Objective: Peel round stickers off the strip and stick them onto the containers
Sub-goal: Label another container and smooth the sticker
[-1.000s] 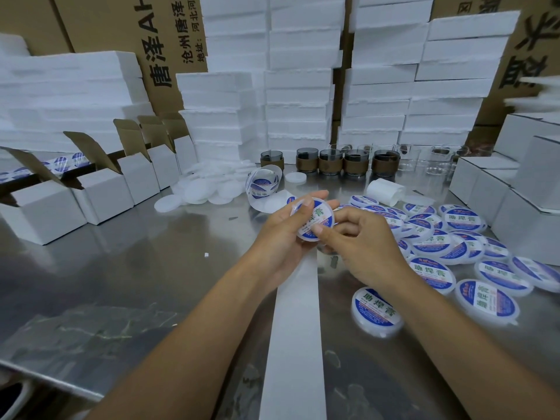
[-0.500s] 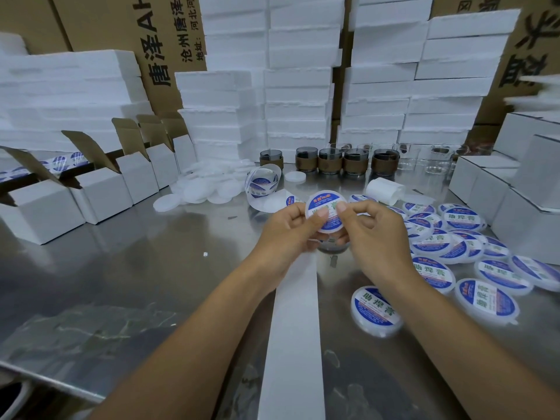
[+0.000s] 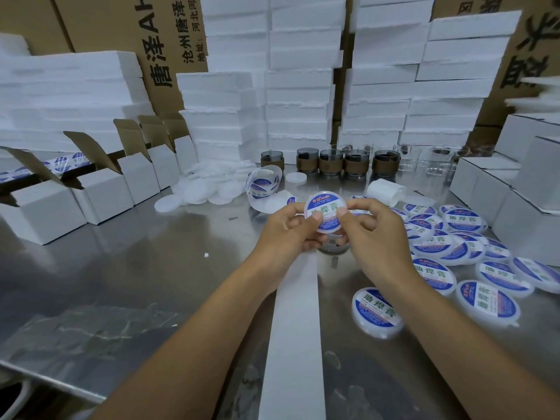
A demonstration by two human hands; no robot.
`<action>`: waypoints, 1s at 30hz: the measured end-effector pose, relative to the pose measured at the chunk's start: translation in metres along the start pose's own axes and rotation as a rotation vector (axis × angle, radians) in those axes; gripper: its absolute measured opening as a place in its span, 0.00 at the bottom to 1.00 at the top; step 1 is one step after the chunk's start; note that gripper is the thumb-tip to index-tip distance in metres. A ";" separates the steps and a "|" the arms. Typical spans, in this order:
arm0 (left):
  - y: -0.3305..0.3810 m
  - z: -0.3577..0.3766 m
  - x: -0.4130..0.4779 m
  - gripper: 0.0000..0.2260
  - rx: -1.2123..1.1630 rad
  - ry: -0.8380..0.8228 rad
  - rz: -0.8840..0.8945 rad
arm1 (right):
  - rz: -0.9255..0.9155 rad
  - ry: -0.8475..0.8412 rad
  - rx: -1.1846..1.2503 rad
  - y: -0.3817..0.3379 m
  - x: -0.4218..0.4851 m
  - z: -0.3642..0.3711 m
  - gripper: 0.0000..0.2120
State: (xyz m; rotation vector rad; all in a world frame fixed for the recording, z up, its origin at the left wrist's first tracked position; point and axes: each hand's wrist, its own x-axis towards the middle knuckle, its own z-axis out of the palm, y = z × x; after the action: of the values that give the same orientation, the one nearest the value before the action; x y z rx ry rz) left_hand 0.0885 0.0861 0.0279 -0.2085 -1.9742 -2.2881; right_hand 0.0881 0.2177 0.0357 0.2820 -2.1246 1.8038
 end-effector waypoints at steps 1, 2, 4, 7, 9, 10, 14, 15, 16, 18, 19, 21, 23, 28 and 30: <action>0.000 0.000 0.000 0.09 0.004 0.004 0.000 | -0.006 -0.022 -0.007 0.000 0.000 0.000 0.05; -0.001 0.000 0.000 0.10 0.009 0.007 -0.001 | -0.018 -0.047 -0.016 -0.001 -0.001 0.000 0.07; -0.001 0.000 0.000 0.11 0.011 0.015 -0.011 | -0.040 -0.080 -0.033 0.000 -0.001 0.001 0.09; -0.002 -0.002 0.002 0.07 -0.026 0.043 -0.030 | -0.032 -0.054 -0.036 0.003 0.004 -0.003 0.10; -0.002 -0.005 0.004 0.05 -0.070 0.098 -0.035 | -0.033 0.039 -0.061 0.006 0.010 -0.011 0.12; -0.001 -0.007 0.005 0.05 -0.090 0.125 -0.036 | -0.054 0.092 -0.115 0.008 0.012 -0.016 0.13; -0.001 -0.013 0.008 0.04 -0.111 0.264 -0.012 | -0.123 0.118 -0.427 0.014 0.013 -0.029 0.20; -0.001 -0.014 0.009 0.03 -0.102 0.301 -0.005 | -0.119 0.102 -0.499 0.015 0.012 -0.029 0.20; -0.001 -0.015 0.010 0.03 -0.092 0.337 -0.002 | -0.116 0.091 -0.571 0.016 0.012 -0.028 0.20; 0.000 -0.018 0.012 0.02 -0.096 0.413 0.000 | -0.103 0.095 -0.695 0.017 0.011 -0.028 0.20; 0.000 -0.021 0.014 0.02 -0.114 0.454 -0.004 | -0.093 0.106 -0.748 0.016 0.011 -0.028 0.19; 0.002 -0.027 0.019 0.02 -0.172 0.529 -0.032 | -0.077 0.128 -0.864 0.015 0.009 -0.029 0.20; 0.005 -0.036 0.025 0.03 -0.223 0.593 -0.049 | -0.063 0.132 -1.014 0.014 0.007 -0.029 0.21; 0.015 -0.069 0.052 0.06 -0.117 0.751 -0.013 | -0.065 0.133 -1.170 0.010 0.006 -0.027 0.21; 0.019 -0.091 0.067 0.09 0.033 0.820 -0.001 | -0.105 0.151 -1.159 0.009 0.006 -0.026 0.21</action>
State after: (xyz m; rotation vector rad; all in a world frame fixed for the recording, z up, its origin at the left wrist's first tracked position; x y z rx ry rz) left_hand 0.0233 -0.0067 0.0447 0.6303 -1.5477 -1.8696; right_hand 0.0828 0.2447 0.0334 -0.0481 -2.5540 0.3168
